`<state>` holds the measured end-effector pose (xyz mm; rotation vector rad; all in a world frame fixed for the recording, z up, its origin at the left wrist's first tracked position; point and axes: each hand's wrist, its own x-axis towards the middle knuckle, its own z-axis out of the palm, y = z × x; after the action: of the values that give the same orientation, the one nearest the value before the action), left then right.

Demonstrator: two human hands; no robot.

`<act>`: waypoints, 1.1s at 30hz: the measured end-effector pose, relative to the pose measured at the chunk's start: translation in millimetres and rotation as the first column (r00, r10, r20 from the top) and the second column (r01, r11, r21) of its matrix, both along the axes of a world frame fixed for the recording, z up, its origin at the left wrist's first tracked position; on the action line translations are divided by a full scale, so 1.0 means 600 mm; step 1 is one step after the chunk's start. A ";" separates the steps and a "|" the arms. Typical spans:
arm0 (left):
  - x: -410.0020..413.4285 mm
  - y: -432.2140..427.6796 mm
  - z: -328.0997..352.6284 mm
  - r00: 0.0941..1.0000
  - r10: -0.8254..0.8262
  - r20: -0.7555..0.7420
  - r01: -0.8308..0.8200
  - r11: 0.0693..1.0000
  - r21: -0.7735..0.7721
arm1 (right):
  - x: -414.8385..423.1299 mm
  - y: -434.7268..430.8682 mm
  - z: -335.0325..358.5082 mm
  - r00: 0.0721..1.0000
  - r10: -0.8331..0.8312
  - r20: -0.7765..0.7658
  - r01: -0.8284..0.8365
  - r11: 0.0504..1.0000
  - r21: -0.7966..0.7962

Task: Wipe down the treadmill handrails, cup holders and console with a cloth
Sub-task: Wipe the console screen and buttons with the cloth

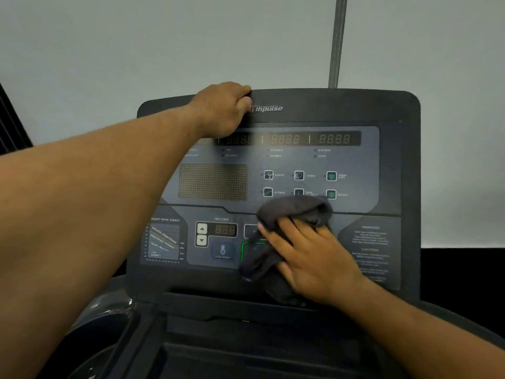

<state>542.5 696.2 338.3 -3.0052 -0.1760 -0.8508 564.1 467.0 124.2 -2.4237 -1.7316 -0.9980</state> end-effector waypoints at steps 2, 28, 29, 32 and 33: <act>0.000 0.003 0.000 1.000 -0.002 0.000 0.002 1.000 -0.001 | 0.036 -0.040 0.018 0.997 0.022 0.069 -0.020 0.999 -0.026; -0.013 -0.001 0.011 0.999 0.021 -0.040 -0.021 1.000 0.000 | 0.106 0.033 0.150 0.986 -0.166 0.026 0.155 0.959 0.237; -0.014 -0.001 0.011 0.999 0.016 -0.040 -0.016 1.000 -0.006 | 0.111 0.058 0.176 0.977 -0.213 -0.024 0.210 0.931 0.299; -0.017 0.002 0.013 1.000 -0.011 -0.021 0.011 1.000 -0.003 | 0.097 0.138 0.215 0.927 -0.324 -0.187 0.374 0.818 0.436; -0.018 0.002 0.013 1.000 -0.015 -0.012 0.015 1.000 -0.006 | 0.085 0.159 0.212 0.921 -0.332 -0.203 0.389 0.799 0.458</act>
<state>532.0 697.7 346.0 -3.0205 -0.1564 -0.8340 615.3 562.5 251.4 -2.4300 -0.8387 -1.1306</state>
